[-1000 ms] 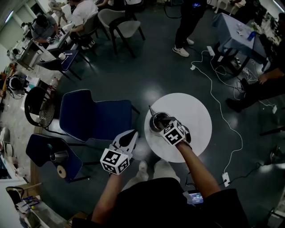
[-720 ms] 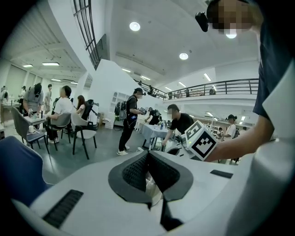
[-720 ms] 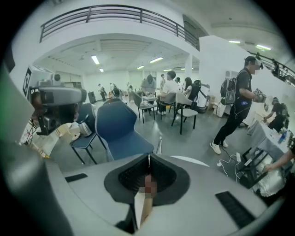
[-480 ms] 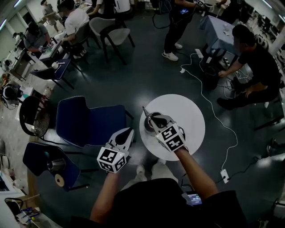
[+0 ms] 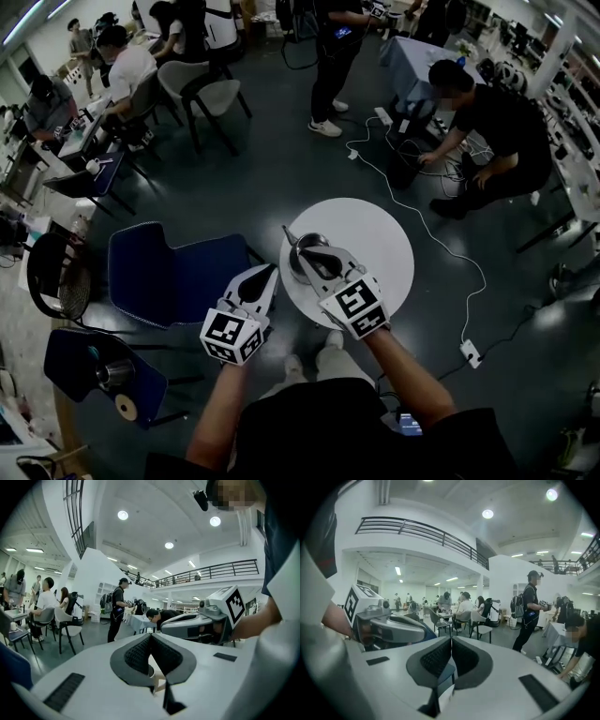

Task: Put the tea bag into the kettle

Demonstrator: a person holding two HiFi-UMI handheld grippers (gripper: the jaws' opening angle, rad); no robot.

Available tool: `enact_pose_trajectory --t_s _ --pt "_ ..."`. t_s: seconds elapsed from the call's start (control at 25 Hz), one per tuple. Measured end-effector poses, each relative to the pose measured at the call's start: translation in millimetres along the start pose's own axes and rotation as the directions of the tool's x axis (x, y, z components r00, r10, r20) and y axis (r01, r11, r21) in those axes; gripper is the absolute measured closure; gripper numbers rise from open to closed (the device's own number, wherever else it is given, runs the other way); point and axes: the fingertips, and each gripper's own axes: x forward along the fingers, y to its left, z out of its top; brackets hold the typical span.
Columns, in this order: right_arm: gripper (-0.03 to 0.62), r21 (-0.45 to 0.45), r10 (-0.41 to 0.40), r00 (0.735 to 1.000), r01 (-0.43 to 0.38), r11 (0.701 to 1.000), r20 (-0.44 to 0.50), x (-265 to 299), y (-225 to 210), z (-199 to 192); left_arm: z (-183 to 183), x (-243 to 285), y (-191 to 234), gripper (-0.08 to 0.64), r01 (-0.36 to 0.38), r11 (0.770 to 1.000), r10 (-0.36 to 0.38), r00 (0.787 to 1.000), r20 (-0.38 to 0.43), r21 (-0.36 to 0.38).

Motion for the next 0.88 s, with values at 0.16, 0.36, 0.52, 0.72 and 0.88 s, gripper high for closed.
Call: enact_pose_trajectory --t_s 0.16,0.36,0.52,0.72,0.88 --pt "0.572 -0.021 -0.053 0.998 0.054 0.998 0.041 -21 16 10 13 -11 -15 0.543 0.052 0.999 -0.052 0.998 0.032 0.012" --pt "0.572 -0.034 -0.101 0.993 0.103 0.994 0.054 -32 40 13 12 -31 -25 0.545 0.119 0.992 -0.12 0.992 0.043 0.034" --pt "0.572 -0.034 -0.141 0.987 0.144 0.989 0.082 -41 57 18 10 -45 -32 0.544 0.161 0.986 -0.164 0.985 0.048 0.054" --pt "0.572 -0.017 -0.168 0.978 0.171 0.985 0.124 -51 72 23 10 -58 -38 0.545 0.187 0.979 -0.192 0.98 0.057 0.078" --pt "0.572 -0.013 -0.181 0.973 0.185 0.983 0.141 -53 75 27 9 -60 -40 0.545 0.207 0.974 -0.213 0.976 0.056 0.091"
